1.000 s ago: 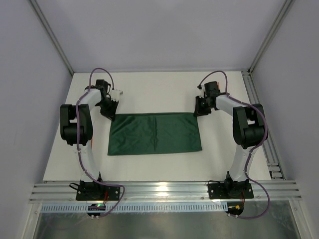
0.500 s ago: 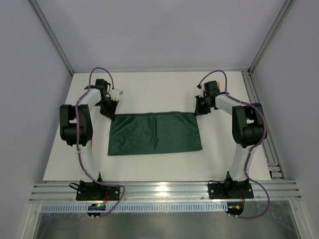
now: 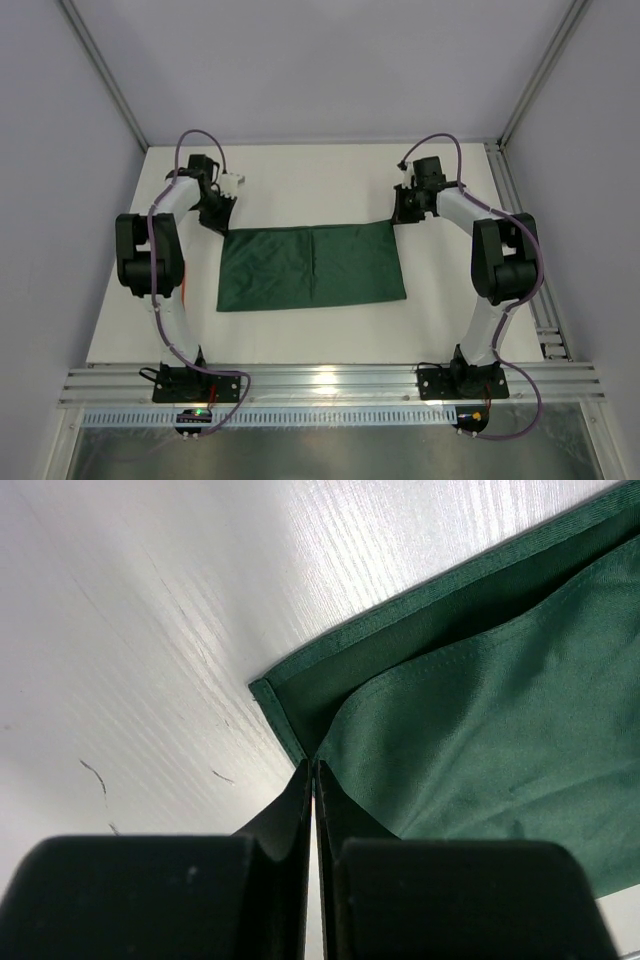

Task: Fold the napkin into a case and place the utensils inside
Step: Smooth out the rectangle-folded napkin at the center of the board.

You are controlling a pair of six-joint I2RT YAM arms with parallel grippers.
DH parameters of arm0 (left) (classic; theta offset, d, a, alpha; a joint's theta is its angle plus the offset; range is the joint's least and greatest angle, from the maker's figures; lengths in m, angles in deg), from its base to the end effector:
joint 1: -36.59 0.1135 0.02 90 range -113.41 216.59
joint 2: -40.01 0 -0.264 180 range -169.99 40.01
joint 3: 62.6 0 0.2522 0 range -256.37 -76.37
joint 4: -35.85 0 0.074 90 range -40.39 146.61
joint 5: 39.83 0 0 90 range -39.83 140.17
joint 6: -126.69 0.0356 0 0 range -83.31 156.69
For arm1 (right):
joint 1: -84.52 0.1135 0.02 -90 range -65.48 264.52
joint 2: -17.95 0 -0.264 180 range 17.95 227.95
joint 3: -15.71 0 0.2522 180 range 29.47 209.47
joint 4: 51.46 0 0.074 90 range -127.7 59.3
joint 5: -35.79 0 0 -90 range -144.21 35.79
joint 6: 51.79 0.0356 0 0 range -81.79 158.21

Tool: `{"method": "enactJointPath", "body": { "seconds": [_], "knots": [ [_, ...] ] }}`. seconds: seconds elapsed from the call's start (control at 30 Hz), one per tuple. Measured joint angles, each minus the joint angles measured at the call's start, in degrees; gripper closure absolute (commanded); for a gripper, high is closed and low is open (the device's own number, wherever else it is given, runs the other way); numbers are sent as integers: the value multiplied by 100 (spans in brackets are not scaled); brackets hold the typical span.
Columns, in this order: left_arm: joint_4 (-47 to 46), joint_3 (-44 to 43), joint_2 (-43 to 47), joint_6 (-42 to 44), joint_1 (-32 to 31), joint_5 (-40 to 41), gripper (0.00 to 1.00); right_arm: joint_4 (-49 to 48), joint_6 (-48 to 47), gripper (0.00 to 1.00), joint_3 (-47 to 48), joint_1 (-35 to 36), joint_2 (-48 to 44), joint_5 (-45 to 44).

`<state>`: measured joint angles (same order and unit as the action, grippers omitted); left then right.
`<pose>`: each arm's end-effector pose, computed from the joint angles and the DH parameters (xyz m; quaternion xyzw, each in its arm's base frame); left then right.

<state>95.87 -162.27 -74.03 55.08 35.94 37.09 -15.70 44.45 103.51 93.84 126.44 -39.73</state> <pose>0.4010 -0.0126 0.1873 0.1780 0.9682 -0.0907 0.1507 0.3929 0.0735 0.1844 -0.0619 0.9485 0.1583 0.2673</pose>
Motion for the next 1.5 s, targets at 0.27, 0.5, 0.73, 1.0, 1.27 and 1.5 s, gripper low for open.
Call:
{"method": "enactJointPath", "body": {
  "seconds": [0.27, 0.5, 0.73, 1.0, 1.27, 1.5],
  "knots": [
    [-107, 2, 68, -24, 2, -2, 100, 39, -20, 96, 0, -2, -85, -68],
    [-278, -2, 219, -42, 2, -120, 100, 44, -37, 96, 0, 0, -83, -111],
    [-396, -11, 219, -55, 2, -103, 100, 44, -37, 96, 0, 0, -83, -179],
    [-570, -125, 166, -170, 190, 28, 100, 48, -35, 96, 109, -2, 33, -208],
    [-675, -157, -39, -201, 260, 26, 100, 42, -35, 96, 155, 9, 120, -205],
    [-695, -356, -315, -201, 260, 4, 96, 46, -33, 92, 195, 9, 337, -205]
  ]
}}
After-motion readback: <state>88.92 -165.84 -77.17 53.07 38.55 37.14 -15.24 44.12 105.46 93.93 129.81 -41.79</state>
